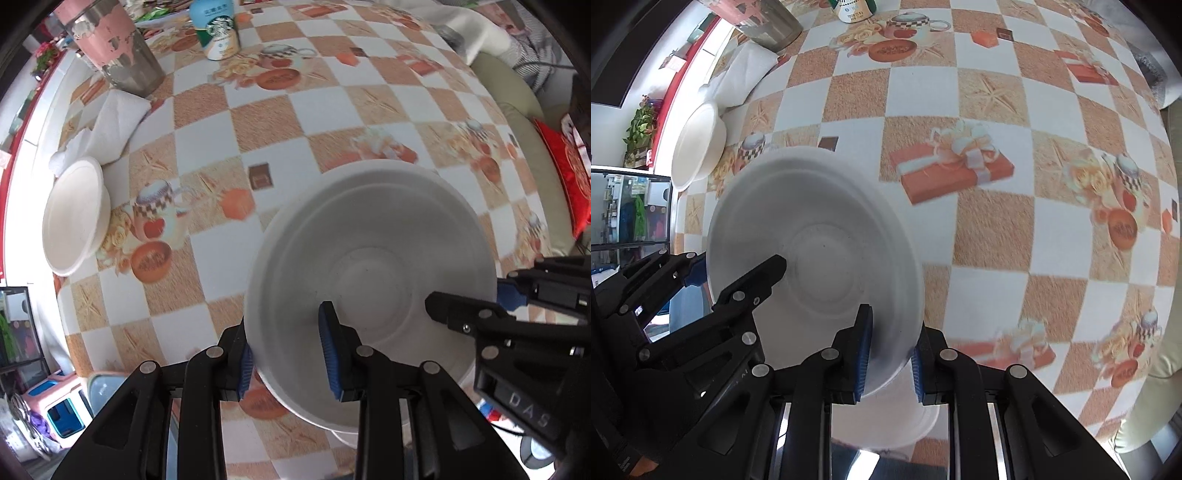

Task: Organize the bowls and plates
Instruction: 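Carry the plate with both tools onto the first white plate, open, then move both tools to the white plate beside the tissue, then close both tools on the rim of that white plate, then carry the plate with both tools onto the white plate stack, open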

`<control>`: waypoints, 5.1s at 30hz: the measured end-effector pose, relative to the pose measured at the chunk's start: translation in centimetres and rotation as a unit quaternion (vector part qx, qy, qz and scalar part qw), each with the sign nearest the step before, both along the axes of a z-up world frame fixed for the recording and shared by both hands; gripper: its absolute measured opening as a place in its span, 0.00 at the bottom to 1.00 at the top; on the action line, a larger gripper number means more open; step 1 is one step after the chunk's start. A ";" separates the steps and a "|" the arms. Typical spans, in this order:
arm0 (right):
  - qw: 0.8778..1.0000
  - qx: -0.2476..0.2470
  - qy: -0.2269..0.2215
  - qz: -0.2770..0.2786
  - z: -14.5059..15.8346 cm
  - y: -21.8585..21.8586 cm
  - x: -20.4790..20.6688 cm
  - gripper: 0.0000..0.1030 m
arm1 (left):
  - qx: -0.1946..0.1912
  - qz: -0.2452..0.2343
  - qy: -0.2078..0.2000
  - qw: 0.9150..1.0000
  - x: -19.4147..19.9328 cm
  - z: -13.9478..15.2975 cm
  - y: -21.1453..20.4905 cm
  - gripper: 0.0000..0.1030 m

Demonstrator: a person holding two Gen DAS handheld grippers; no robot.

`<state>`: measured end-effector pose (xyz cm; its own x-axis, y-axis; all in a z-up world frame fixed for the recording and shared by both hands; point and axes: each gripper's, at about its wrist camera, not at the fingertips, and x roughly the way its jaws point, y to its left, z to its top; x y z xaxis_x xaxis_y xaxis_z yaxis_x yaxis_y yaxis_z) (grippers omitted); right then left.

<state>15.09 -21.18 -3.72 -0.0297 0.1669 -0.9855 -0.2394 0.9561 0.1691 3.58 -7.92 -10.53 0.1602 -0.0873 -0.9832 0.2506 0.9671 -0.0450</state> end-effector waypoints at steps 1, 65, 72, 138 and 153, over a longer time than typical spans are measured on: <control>1.000 0.000 0.002 -0.002 0.2 -0.3 -0.7 0.21 | -0.003 -0.006 0.004 1.000 -0.8 0.1 -0.2 0.34; 1.000 -0.021 -0.008 0.016 4.3 10.6 3.8 0.82 | 0.004 0.229 -0.025 0.973 0.2 2.4 22.7 0.77; 1.000 -0.005 -0.008 0.015 3.0 15.6 7.7 0.82 | 0.023 0.281 -0.020 0.959 3.7 0.1 26.8 0.77; 0.995 -0.019 0.070 0.063 -5.9 9.4 1.8 0.20 | -0.018 0.148 0.057 0.987 -0.7 -2.6 9.1 0.35; 0.999 -0.014 0.032 0.039 -1.0 5.3 -1.8 0.20 | -0.022 0.063 0.032 0.997 -4.9 2.7 5.0 0.39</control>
<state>13.33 -15.84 -4.73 -0.1037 0.1334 -0.9856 -0.3034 0.9395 0.1591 -1.37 -2.90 -7.85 0.1092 -0.1145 -0.9874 0.1226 0.9873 -0.1009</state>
